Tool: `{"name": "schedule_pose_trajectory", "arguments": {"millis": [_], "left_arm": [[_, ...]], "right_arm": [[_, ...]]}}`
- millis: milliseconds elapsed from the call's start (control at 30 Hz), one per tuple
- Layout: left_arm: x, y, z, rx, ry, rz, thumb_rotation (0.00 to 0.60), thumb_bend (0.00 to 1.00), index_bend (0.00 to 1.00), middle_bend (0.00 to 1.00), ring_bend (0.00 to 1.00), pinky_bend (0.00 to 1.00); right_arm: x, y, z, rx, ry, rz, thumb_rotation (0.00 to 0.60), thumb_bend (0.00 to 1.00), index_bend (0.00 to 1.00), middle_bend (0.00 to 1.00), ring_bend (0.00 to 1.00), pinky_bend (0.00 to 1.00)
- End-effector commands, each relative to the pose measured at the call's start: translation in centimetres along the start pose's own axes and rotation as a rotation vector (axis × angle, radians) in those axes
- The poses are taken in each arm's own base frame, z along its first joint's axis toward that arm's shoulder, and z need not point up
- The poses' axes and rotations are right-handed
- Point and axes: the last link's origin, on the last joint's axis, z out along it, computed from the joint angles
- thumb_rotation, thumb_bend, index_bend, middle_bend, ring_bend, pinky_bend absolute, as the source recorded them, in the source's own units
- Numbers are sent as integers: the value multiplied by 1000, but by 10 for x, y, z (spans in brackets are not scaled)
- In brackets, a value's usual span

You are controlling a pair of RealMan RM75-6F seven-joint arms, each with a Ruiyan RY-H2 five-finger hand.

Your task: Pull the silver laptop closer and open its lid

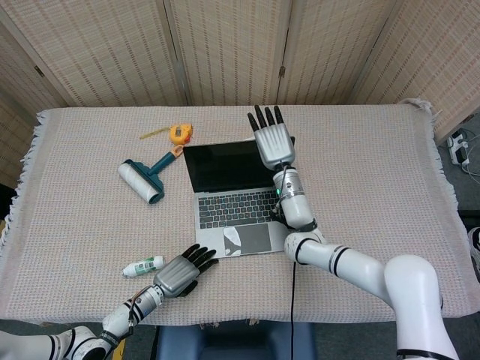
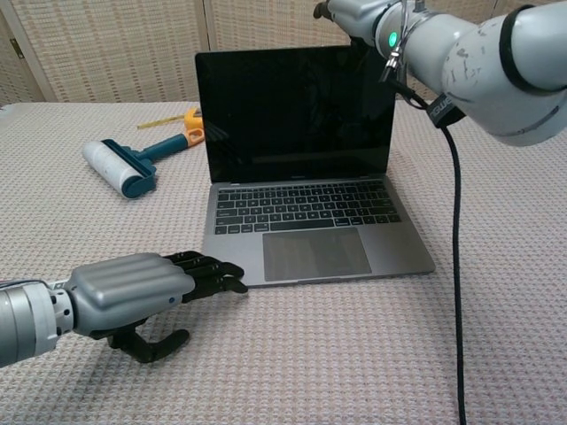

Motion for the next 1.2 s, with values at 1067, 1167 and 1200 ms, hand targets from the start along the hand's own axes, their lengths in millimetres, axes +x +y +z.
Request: {"name": "schedule_pose_trajectory", "arguments": {"millis": [1067,1167,1200], "left_arm": [[67,-105,-135,454,452,-203,600,647,88,60,38,0],[65,-112,-156,510,495,-209,600,647,95,66,39,0],[63,-113,-165,531,509,-209,600,647,98,68,40,0]], "right_arm": [[-21,183,-254,19,-11,277,600,619,0,0,36,0],[-30,192,-280,4,-7,308,600,620,0,0,39,0],[-34,195,-289,-5,-5,315,600,620,0,0,39,0]]}}
